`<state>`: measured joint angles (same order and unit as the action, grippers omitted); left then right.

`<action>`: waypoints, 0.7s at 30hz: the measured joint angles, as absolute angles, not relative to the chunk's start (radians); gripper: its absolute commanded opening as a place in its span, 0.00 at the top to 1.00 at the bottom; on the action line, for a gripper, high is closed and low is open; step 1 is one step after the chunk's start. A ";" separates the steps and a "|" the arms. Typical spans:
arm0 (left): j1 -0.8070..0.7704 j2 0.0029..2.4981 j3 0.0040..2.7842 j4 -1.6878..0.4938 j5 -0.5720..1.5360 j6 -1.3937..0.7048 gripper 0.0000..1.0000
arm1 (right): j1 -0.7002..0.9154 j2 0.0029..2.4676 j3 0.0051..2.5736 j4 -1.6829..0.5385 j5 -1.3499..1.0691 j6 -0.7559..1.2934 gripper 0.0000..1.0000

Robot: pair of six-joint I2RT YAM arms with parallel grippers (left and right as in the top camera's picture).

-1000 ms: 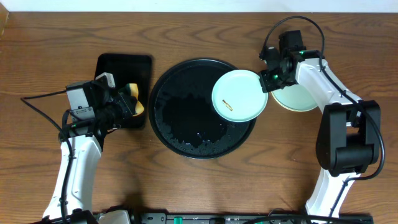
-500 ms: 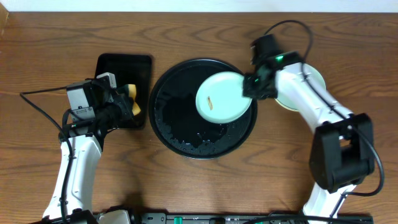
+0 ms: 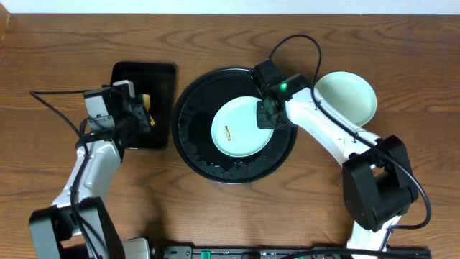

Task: Clean dirty plates on tray and stack at the side
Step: 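Reach the right gripper to the last green plate on the round tray, then scrub the last green plate's sauce smear with the sponge in the left gripper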

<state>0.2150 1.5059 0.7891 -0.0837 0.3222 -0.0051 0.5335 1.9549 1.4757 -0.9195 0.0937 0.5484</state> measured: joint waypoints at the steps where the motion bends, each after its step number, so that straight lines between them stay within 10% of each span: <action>1: 0.215 1.505 0.789 -0.073 0.323 -0.001 0.93 | 0.533 1.955 1.476 -0.919 0.095 0.551 0.99; 21: -0.210 1.321 0.794 -0.221 0.328 0.008 0.92 | 0.527 1.955 1.475 -0.829 0.048 0.319 0.99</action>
<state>-0.2096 1.3212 0.7944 -0.2207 0.3279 0.0082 0.5270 1.9549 1.4754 -0.8288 0.0483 0.3191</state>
